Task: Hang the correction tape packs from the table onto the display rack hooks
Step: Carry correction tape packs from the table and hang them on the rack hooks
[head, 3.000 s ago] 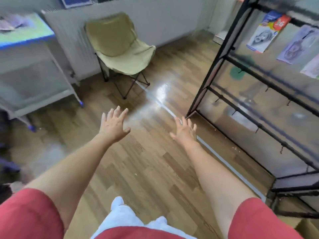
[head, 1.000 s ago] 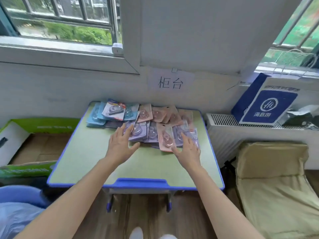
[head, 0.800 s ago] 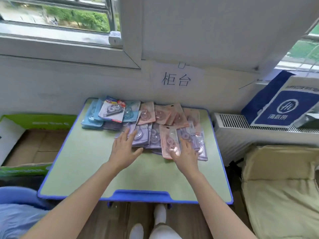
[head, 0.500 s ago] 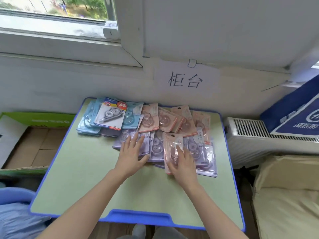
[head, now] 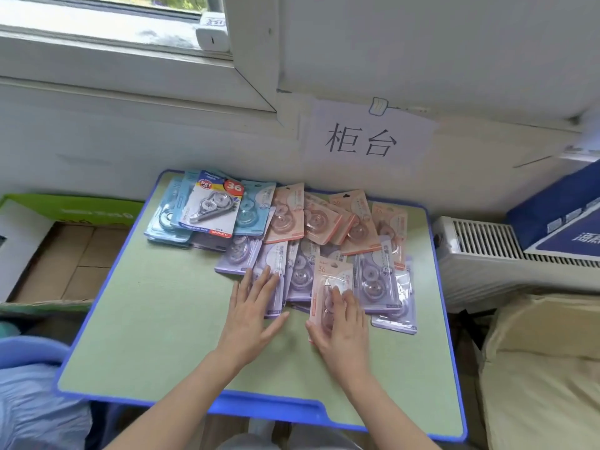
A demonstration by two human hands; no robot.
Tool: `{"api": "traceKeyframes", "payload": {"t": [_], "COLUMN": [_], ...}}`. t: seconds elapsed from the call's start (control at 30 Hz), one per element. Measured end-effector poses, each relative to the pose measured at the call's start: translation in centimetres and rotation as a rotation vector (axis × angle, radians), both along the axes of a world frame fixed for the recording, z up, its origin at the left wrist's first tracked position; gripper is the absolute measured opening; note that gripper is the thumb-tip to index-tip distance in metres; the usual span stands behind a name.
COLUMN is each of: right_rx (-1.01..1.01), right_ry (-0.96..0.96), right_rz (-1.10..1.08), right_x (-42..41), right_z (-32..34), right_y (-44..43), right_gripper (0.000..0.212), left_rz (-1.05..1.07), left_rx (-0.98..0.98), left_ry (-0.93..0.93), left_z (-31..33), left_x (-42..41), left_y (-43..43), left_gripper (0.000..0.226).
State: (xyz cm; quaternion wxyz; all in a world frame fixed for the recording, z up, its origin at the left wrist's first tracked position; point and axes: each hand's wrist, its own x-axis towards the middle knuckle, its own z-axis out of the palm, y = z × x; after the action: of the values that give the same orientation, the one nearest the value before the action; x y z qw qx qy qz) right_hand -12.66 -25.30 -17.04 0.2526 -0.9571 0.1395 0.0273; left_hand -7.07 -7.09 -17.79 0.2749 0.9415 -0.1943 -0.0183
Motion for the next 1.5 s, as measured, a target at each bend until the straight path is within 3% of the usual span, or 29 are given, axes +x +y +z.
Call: {"api": "traceKeyframes", "payload": {"t": [0.2,0.4,0.57,0.7,1.13,1.5], "right_rx": [-0.009,-0.079,-0.064,-0.051,-0.085,-0.084], "right_ry": [0.030,0.058,0.083,0.079,0.141,0.020], "right_rz": [-0.057,-0.095,-0.161,-0.182,-0.227,-0.270], "right_x": [-1.9,-3.6,-3.9,-3.9,-7.7,-16.6], "right_z": [0.6,0.4,0.4,0.6,2.0,1.5], "right_y": [1.8,3.2,3.9,4.3,4.7,4.9], "right_gripper": [0.080,0.084,0.093,0.087,0.084,0.083], "left_rz": [-0.008,0.047,0.234,0.227,0.153,0.038], "left_rx": [-0.125,-0.142,-0.158,-0.055,-0.059,0.029], "left_ry": [0.040,-0.071,0.189,0.271,0.217,0.109], "left_z": [-1.6,-1.4,-0.3,-0.4,0.4,0.7], "left_x": [-3.8,-5.0,-3.7,-3.4,-6.6,-14.3], "left_y": [0.9,1.8,1.2,1.0,2.1,2.2], "left_gripper": [0.065,0.062,0.095,0.101,0.077,0.074]}}
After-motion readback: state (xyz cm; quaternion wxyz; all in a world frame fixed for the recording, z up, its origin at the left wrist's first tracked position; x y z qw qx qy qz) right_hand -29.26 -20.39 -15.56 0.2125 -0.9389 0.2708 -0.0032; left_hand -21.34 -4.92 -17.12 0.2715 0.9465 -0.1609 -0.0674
